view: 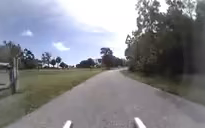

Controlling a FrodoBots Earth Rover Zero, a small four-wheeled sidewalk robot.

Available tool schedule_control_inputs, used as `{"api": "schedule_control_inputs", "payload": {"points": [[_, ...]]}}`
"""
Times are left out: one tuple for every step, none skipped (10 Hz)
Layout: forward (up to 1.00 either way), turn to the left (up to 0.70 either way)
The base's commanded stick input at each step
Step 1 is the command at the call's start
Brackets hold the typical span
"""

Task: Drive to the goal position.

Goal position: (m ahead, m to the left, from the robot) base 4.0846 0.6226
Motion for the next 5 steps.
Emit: {"api": "schedule_control_inputs", "payload": {"points": [[0.50,0.00],[0.50,0.00],[0.50,0.00],[0.50,0.00],[0.50,0.00]]}}
